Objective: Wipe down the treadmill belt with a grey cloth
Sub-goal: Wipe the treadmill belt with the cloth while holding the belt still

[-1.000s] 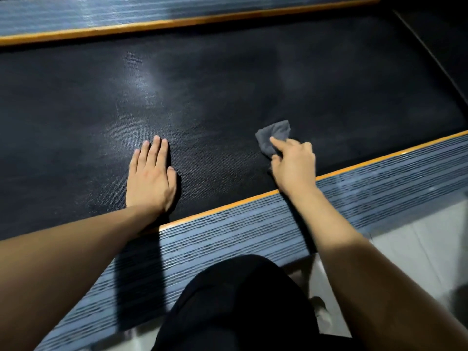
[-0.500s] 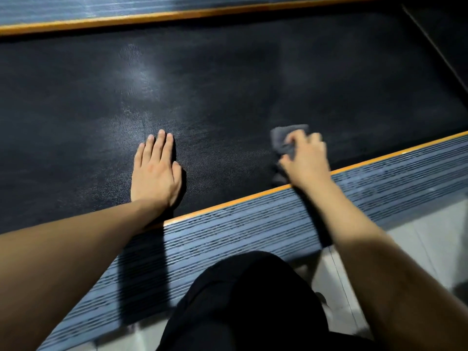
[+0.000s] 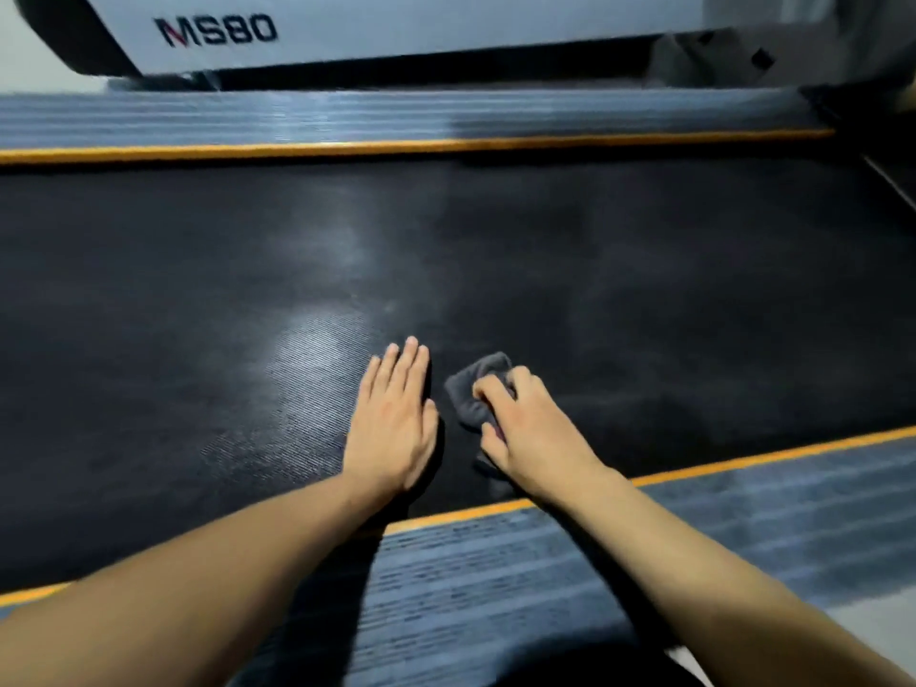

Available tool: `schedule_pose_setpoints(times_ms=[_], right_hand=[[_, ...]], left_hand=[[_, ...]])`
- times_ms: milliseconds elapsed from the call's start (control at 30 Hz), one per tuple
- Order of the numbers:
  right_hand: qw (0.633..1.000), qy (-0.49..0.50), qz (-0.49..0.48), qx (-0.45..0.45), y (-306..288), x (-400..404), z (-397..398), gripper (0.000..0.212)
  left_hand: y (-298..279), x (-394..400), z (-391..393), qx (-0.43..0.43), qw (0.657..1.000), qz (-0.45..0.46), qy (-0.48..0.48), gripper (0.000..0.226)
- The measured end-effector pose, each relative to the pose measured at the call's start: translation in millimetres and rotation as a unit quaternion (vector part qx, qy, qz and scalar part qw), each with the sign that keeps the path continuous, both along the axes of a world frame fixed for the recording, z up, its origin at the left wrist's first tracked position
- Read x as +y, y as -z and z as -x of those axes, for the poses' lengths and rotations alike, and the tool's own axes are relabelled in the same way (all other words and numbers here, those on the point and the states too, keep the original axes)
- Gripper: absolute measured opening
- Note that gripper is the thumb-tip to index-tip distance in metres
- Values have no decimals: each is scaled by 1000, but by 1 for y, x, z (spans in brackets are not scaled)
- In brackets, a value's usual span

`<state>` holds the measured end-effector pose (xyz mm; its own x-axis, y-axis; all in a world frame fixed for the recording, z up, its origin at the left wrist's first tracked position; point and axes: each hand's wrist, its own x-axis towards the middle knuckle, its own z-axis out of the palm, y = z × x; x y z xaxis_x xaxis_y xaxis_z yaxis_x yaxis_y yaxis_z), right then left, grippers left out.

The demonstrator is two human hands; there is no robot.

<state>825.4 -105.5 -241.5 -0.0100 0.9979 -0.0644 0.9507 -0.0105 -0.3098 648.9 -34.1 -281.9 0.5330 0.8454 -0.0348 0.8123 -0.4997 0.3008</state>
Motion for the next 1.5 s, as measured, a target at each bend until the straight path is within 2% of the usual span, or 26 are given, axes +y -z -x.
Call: schedule_pose_setpoints(times_ms=[167, 333, 533, 800, 900, 1000, 1100, 1200, 1300, 1400, 1500], right_hand=[[997, 9, -58, -44, 10, 33, 3, 38], [991, 55, -111, -41, 23, 116, 11, 32], [982, 83, -163, -53, 38, 211, 12, 30], [969, 152, -186, -58, 46, 316, -18, 37], [963, 236, -127, 4, 49, 340, -27, 48], [952, 278, -128, 26, 54, 342, -5, 52], [968, 175, -169, 61, 53, 350, 60, 51], [986, 47, -124, 104, 47, 351, 120, 54], [989, 8, -132, 67, 50, 351, 103, 57], [971, 137, -194, 28, 58, 350, 43, 53], [951, 263, -162, 21, 54, 335, 2, 50]], left_hand=[[-3, 34, 24, -2, 1000, -12, 9, 67], [-4, 115, 63, 37, 997, -35, -57, 70], [4, 208, 99, 74, 995, -41, -57, 72], [10, 218, 102, 61, 995, -25, -70, 67], [9, 215, 101, 63, 995, -25, -69, 67], [9, 216, 99, 66, 995, -26, -68, 68], [9, 216, 99, 73, 995, -28, -66, 68], [9, 218, 100, 75, 995, -25, -62, 67], [8, 217, 101, 72, 996, -23, -54, 67], [8, 218, 101, 69, 996, -23, -58, 66], [8, 216, 99, 65, 996, -25, -62, 66]])
